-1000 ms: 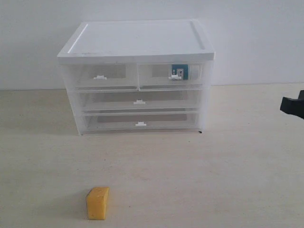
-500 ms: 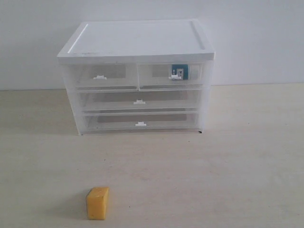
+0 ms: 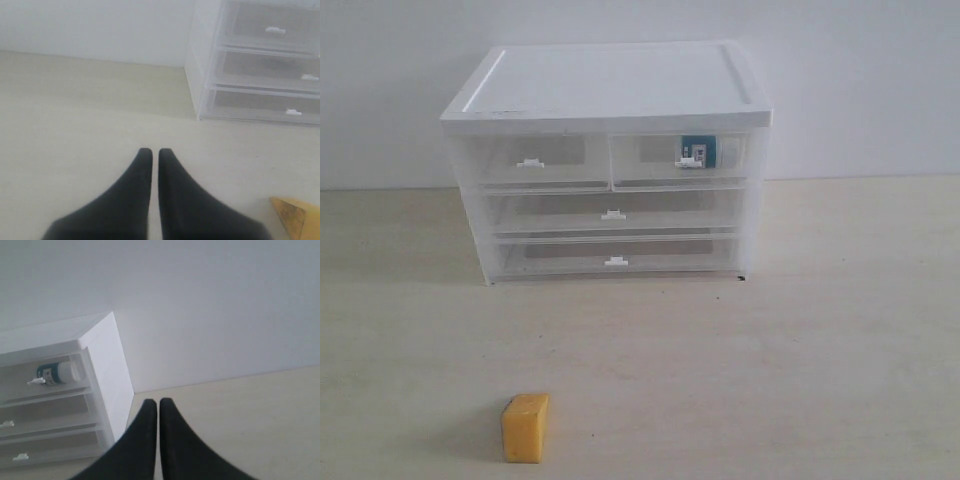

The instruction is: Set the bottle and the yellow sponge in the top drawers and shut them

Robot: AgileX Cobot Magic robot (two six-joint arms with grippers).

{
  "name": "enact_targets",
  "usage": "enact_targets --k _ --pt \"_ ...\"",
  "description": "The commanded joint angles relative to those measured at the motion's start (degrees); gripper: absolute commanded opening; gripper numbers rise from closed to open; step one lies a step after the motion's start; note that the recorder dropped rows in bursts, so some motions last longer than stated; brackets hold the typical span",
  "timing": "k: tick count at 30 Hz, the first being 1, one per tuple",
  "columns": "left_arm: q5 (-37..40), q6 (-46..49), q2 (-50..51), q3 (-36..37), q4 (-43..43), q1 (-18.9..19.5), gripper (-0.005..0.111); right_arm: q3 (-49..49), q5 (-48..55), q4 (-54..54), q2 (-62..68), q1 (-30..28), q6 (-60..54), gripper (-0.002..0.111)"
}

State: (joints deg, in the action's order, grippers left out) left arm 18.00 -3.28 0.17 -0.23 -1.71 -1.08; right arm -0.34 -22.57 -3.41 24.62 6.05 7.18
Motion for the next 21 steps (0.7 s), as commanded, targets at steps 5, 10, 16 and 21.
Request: enact_targets --k 5,10,16,21 --pt "-11.95 2.28 -0.17 0.23 -0.65 -0.17 0.004 0.34 10.87 0.13 -13.0 -0.3 1.27 0.0" --pt "-26.15 -10.89 -0.17 0.23 -0.83 -0.17 0.004 0.34 14.92 0.13 -17.19 -0.3 1.83 0.0" --pt "-38.19 -25.77 -0.17 0.23 -0.16 -0.17 0.004 0.34 15.56 0.13 -17.5 -0.3 2.15 0.0" --pt "-46.0 -28.3 -0.17 -0.2 -0.18 -0.17 0.004 0.34 16.65 0.13 -17.5 -0.3 2.82 0.0"
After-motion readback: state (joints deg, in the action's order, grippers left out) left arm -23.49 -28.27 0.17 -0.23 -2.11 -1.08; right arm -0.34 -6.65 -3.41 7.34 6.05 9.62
